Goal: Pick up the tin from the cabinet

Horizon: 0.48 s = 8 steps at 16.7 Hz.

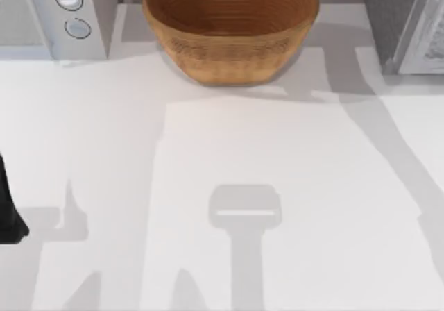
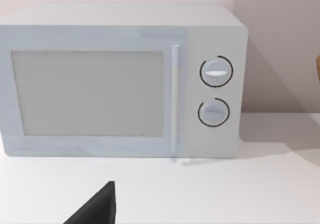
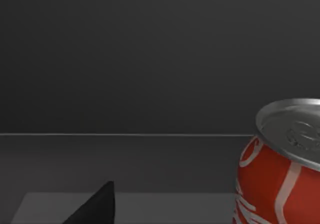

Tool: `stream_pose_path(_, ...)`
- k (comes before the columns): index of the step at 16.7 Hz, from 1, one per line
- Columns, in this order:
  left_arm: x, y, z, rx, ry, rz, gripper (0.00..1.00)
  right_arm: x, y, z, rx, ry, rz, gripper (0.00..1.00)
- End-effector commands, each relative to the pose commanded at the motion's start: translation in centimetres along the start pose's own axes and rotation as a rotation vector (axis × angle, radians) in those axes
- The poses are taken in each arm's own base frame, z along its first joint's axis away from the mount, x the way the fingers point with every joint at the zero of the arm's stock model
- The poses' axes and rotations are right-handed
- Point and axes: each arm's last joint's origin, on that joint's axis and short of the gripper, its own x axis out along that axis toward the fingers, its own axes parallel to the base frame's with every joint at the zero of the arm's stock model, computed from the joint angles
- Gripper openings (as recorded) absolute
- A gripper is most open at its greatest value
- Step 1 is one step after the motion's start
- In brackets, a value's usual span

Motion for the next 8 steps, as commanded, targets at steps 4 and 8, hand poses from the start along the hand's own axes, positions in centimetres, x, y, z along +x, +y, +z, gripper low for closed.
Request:
stream_pose_path(4,0.00,0.00,0.00,0.000,0.000,0.000,1.00,0.00,0.00,0.00,0.000,0.000,0.000,0.70)
stream_pose_path(8,0.00,0.00,0.00,0.000,0.000,0.000,1.00,0.00,0.00,0.00,0.000,0.000,0.000,0.40)
